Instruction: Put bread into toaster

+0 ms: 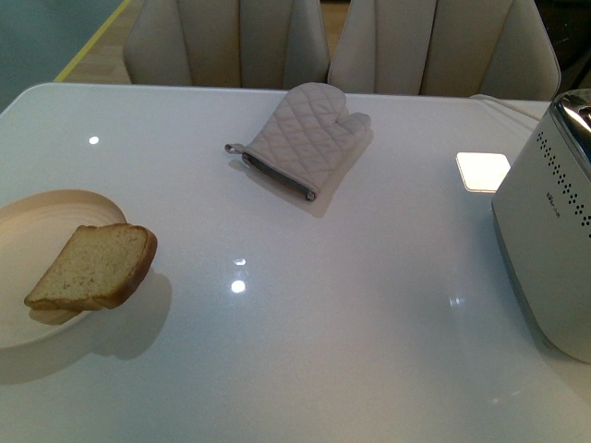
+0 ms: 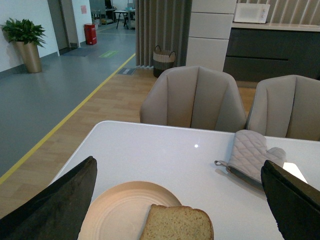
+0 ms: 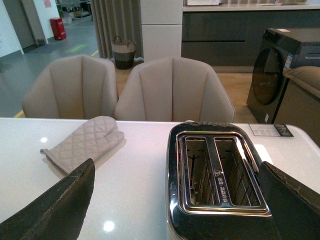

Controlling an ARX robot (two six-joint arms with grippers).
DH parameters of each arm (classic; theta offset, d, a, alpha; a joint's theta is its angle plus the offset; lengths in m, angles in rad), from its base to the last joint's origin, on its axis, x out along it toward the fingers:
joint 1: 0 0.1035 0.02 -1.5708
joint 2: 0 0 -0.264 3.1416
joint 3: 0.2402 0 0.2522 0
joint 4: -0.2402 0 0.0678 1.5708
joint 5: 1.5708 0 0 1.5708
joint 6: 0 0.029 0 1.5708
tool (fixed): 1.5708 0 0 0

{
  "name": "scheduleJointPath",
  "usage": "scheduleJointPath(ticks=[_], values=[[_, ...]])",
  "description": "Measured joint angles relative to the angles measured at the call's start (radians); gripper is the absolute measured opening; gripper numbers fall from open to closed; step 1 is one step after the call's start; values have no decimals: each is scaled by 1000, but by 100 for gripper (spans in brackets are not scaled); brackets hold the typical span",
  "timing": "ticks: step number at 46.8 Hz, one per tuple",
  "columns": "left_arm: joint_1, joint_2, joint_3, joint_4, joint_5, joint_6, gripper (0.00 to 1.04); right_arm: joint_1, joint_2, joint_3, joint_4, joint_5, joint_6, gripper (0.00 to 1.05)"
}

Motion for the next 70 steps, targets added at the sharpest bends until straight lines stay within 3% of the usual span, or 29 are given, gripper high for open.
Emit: scheduleJointPath(ticks=[24, 28, 31, 33, 44, 52, 61, 70], values=[[0, 0, 0, 0, 0, 0, 98, 0, 0, 0, 0, 0, 0, 96], [-23, 109, 83, -204, -98, -129, 98, 0, 0, 0, 0, 0, 0, 96], [-6, 241, 156, -334, -90, -269, 98, 0, 0, 0, 0, -1, 0, 96], [21, 320, 182, -342, -58, -357, 98, 0, 0, 0, 0, 1, 0, 96], [266, 723, 253, -18, 180, -417, 98, 0, 0, 0, 0, 0, 0, 96], [433, 1131, 301, 307, 240, -400, 98, 0, 0, 0, 0, 0, 0, 96], [514, 1570, 395, 568, 243, -388, 98, 0, 0, 0, 0, 0, 0, 96], [515, 1934, 509, 669, 217, -379, 98, 0, 0, 0, 0, 0, 0, 96]])
